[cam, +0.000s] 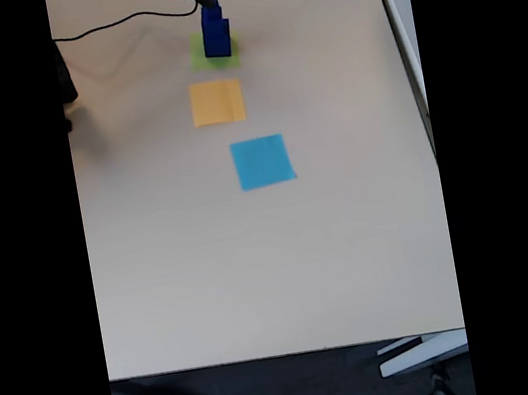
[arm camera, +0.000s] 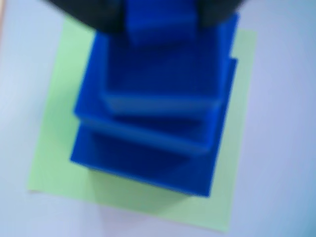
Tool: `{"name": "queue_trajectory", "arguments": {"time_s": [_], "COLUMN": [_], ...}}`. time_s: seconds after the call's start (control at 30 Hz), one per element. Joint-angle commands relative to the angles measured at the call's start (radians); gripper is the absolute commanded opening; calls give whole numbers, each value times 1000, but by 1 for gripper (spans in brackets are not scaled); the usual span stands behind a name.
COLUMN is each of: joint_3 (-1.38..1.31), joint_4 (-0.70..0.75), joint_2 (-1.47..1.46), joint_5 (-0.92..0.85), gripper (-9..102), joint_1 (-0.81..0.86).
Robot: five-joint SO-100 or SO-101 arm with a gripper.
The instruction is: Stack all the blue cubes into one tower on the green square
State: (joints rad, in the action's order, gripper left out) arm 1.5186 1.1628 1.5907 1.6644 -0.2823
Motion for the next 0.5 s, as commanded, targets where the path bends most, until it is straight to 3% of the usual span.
{"name": "queue_trajectory", "arguments": {"time_s": [0.0, 0.47], "joint_3": [-92, -144], "joint_4": [51, 72], "joint_2": [-8, -20], "joint_5": [-12, -32], "gripper": [0, 0], "joint_1": [6, 9]}}
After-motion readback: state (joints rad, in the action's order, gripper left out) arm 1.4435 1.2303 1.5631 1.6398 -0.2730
